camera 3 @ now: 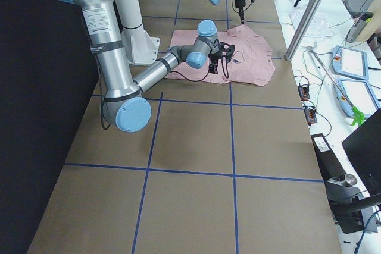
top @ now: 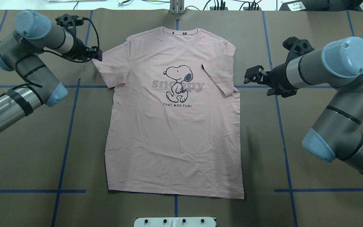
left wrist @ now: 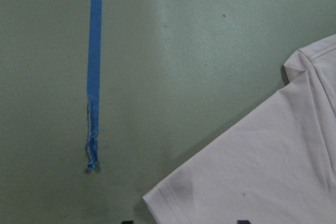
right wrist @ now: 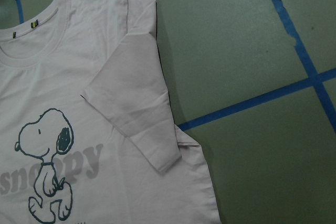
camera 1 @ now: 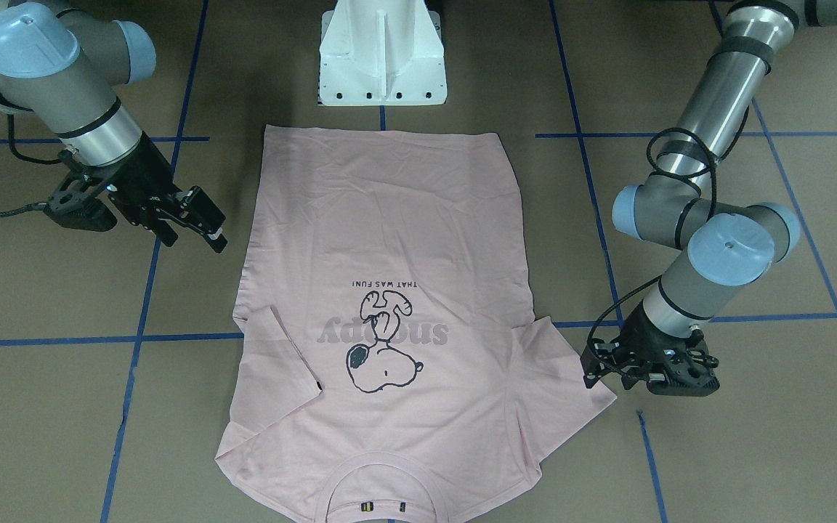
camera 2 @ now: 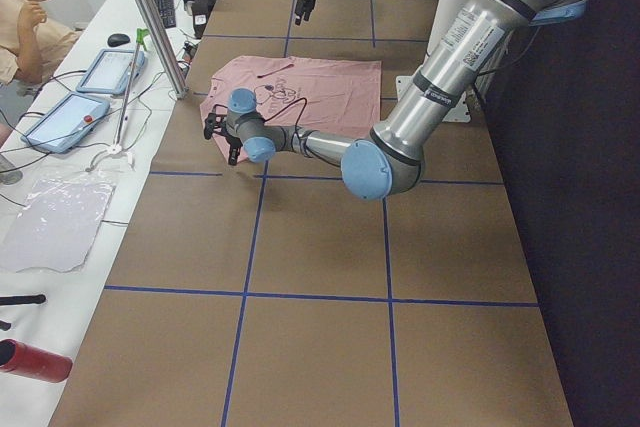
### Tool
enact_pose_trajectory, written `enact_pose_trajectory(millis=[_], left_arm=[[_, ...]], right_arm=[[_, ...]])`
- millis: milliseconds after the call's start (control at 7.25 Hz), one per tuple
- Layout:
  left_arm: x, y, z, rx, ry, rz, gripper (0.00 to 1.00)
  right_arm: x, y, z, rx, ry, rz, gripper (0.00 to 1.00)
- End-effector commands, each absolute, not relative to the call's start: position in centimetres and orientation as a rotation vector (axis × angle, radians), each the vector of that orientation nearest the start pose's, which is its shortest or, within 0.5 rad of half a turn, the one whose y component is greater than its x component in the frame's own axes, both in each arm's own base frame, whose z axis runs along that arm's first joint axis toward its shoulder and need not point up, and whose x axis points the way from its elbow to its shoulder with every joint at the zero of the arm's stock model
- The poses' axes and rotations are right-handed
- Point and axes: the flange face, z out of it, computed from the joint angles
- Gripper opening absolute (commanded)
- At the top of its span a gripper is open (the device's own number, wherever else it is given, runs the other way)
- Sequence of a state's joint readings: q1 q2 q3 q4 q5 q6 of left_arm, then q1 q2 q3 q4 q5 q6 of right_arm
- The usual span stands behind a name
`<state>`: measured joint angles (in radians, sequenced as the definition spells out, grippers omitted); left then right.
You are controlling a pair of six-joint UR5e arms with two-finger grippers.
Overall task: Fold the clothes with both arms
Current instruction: 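Raise the right gripper away while the left gripper reaches the other sleeve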
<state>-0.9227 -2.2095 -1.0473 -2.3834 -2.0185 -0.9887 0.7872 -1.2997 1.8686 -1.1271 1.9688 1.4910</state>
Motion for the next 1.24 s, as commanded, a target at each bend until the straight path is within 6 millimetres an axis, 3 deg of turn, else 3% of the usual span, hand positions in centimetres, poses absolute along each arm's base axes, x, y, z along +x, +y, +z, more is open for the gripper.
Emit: enact_pose_trajectory(millis=[0, 276, 690, 828, 966, 1103], left_arm=[[40.2, -68.3, 43.4, 0.342, 0.915, -0.127, 0.65], [40.5, -68.2, 43.9, 0.345, 0.920, -0.120, 0.61], [40.9, -67.9, 44.5, 0.340, 0.917, -0.116, 0.40], [40.9, -67.9, 44.6, 0.339, 0.916, -0.116, 0.31], [40.9, -67.9, 44.6, 0.338, 0.915, -0.117, 0.02], [40.8, -67.8, 44.7, 0.338, 0.915, -0.117, 0.00]], right_arm=[[-33.8, -47.3, 32.9, 0.088, -1.061, 0.440, 1.00], [-33.8, -47.2, 32.8, 0.088, -1.062, 0.438, 1.00], [-33.8, -47.3, 32.8, 0.089, -1.062, 0.440, 1.00], [-33.8, -47.3, 32.7, 0.089, -1.064, 0.439, 1.00], [-33.7, -47.2, 32.6, 0.090, -1.067, 0.437, 1.00], [-33.7, -47.2, 32.4, 0.091, -1.069, 0.436, 1.00]])
